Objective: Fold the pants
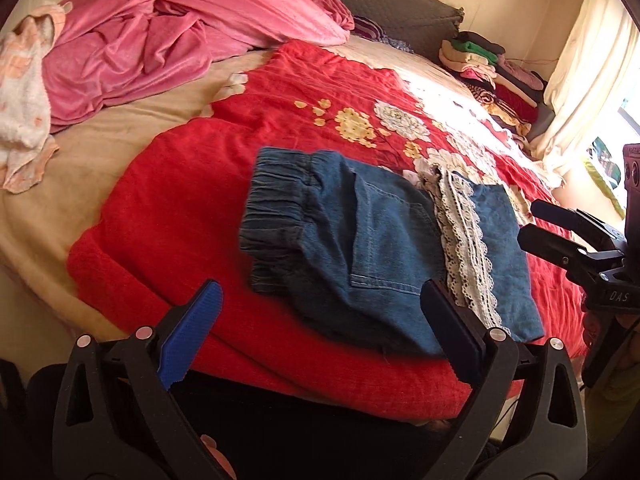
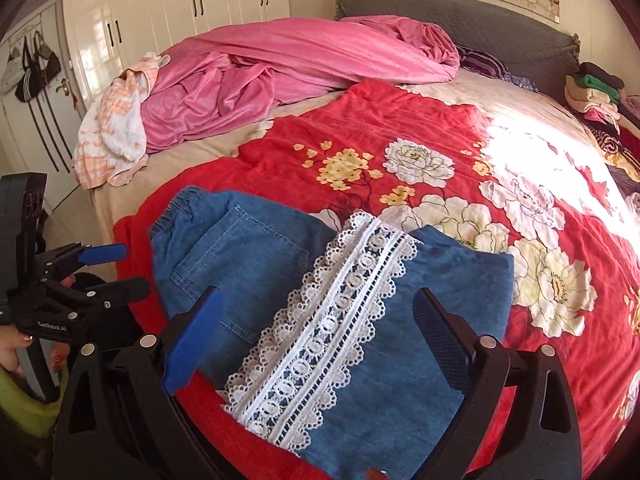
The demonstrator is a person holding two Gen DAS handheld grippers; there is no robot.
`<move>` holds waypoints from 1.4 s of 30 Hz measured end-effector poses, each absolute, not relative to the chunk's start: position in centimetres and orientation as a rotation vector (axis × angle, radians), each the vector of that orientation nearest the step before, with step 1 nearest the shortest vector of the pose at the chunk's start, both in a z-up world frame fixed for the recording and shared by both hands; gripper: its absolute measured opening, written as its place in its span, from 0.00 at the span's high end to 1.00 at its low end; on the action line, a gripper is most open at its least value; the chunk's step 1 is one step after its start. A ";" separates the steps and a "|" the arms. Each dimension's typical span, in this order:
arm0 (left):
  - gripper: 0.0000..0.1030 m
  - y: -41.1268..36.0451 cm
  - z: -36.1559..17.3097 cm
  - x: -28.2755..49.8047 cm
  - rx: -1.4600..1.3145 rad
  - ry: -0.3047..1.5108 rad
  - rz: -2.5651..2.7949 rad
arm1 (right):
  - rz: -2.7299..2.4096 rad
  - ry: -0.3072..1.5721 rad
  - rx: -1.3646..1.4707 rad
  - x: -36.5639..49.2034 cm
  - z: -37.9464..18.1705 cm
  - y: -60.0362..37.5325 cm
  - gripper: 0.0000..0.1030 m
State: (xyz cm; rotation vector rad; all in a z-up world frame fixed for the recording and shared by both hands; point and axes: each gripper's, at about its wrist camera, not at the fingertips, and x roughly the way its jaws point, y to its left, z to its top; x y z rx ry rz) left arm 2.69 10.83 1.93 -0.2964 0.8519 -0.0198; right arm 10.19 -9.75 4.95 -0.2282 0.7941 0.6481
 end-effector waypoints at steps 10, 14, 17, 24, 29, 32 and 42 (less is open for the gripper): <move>0.17 14.2 -0.5 3.2 -0.490 0.855 -0.053 | 0.764 0.844 -0.235 13.8 5.5 -5.6 0.08; 0.40 13.7 -0.7 3.7 -0.527 0.845 -0.110 | 0.855 0.873 -0.244 15.1 5.5 -3.1 0.08; 0.44 13.0 -1.2 4.1 -0.500 0.862 -0.105 | 0.891 0.889 -0.289 15.9 5.1 -0.9 0.08; 0.45 12.6 -2.1 4.4 -0.477 0.879 -0.100 | 0.978 0.936 -0.445 16.7 3.2 4.3 0.08; 0.45 12.7 -2.3 4.4 -0.467 0.879 -0.100 | 1.023 0.989 -0.480 17.9 1.7 6.9 0.08; 0.45 12.9 -2.4 4.4 -0.471 0.878 -0.105 | 1.062 1.029 -0.468 18.4 1.0 8.1 0.08; 0.45 12.7 -2.7 4.4 -0.469 0.876 -0.107 | 1.164 1.066 -0.468 18.1 -1.5 9.8 0.51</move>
